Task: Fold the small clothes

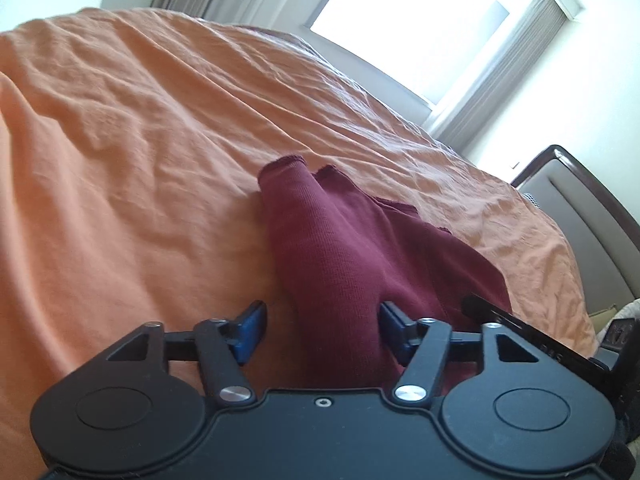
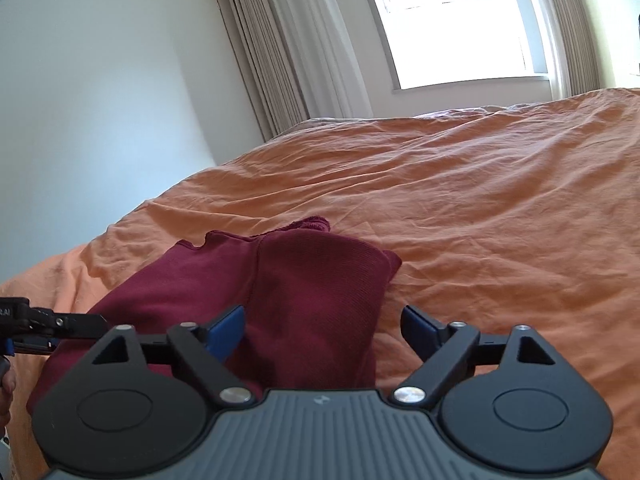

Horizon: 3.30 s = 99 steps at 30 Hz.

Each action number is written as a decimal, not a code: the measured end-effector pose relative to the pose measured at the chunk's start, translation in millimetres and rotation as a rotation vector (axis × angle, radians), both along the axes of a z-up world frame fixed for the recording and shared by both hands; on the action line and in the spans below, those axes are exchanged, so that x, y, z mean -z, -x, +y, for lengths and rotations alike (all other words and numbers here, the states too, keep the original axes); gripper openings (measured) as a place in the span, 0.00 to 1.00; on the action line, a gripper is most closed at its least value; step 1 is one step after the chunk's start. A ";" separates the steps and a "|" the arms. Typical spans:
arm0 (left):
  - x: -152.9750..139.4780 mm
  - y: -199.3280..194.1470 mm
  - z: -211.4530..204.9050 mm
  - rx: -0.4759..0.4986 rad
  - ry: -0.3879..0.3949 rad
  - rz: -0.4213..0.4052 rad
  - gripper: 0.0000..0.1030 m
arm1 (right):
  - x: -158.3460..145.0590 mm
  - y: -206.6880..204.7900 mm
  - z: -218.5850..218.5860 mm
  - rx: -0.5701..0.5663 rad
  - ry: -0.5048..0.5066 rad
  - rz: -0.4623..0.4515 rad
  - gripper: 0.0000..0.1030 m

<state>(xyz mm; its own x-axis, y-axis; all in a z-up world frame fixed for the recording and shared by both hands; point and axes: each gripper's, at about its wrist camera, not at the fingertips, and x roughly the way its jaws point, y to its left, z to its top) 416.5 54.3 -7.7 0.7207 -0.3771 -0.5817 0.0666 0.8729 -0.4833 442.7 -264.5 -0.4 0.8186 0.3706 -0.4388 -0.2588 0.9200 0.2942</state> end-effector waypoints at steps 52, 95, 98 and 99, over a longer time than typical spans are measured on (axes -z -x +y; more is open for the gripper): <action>-31.7 361.0 -56.1 -0.286 -0.413 -0.397 0.99 | -22.9 351.7 11.5 0.024 0.116 -0.400 1.00; -24.0 379.7 -56.4 -0.300 -0.409 -0.390 0.99 | -22.7 362.0 6.0 0.033 0.116 -0.415 1.00; -24.0 379.6 -56.1 -0.300 -0.409 -0.391 0.99 | -22.7 361.9 6.0 0.032 0.116 -0.415 1.00; -24.0 379.6 -56.2 -0.299 -0.409 -0.391 0.99 | -22.7 362.0 6.1 0.033 0.116 -0.414 1.00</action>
